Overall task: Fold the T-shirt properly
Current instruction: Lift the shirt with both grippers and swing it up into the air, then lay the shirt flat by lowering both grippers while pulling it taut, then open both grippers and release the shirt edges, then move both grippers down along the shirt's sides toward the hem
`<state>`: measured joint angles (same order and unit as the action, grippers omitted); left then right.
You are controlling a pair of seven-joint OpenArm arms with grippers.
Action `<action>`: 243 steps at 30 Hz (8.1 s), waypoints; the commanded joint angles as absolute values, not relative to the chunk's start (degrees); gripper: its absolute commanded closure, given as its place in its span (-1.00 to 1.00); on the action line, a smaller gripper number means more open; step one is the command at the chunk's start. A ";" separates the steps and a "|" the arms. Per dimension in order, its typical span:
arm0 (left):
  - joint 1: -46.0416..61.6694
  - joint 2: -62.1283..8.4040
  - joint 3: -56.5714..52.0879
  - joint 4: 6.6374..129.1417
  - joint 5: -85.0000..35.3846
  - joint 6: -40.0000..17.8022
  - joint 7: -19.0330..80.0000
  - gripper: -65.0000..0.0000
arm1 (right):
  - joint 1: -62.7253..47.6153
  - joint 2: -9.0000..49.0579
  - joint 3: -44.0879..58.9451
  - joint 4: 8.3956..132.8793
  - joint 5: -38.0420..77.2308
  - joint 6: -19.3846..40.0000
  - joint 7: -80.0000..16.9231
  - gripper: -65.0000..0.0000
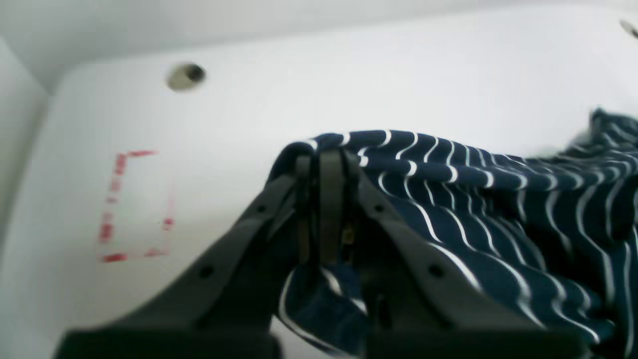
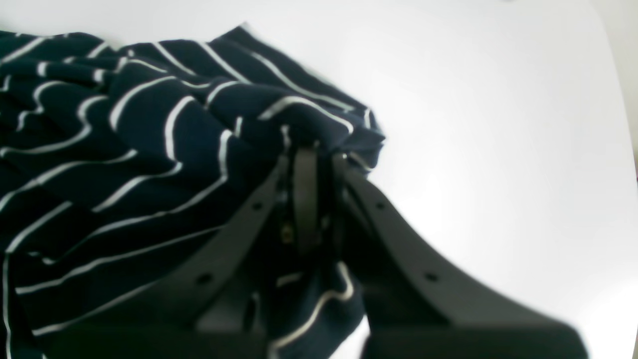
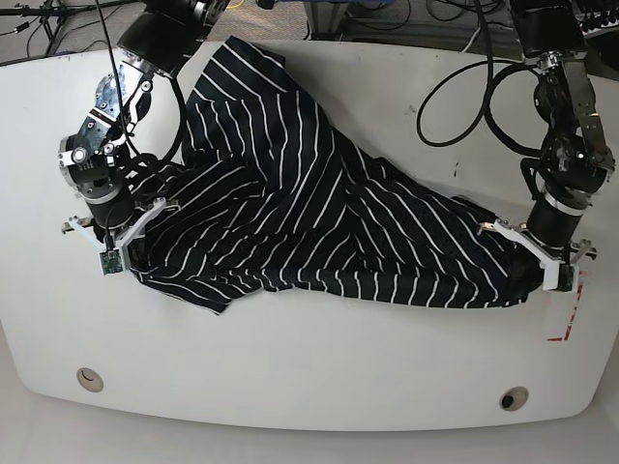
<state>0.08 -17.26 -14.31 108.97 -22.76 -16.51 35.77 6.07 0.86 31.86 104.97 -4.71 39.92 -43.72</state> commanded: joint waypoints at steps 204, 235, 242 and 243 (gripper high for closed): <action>9.45 -17.01 -28.26 112.48 -11.21 -31.87 51.38 -0.34 | -9.36 11.03 34.95 115.38 -3.56 40.00 -68.88 -0.31; 5.49 -15.08 -23.69 112.22 -11.12 -31.78 51.38 -0.34 | 3.65 9.71 36.53 111.87 0.66 40.00 -69.93 -0.30; 5.49 -15.08 -23.16 112.22 -11.12 -31.78 51.30 -0.33 | 11.74 9.80 36.53 98.33 0.66 40.00 -60.88 -0.30; 5.41 -15.08 -23.16 112.22 -11.12 -31.78 51.30 -0.33 | 13.05 9.98 36.53 95.16 0.66 40.00 -58.86 -0.30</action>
<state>6.17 -14.44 -23.07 111.42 -10.72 -32.03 52.73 10.13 9.06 36.51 98.80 0.12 40.14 -62.33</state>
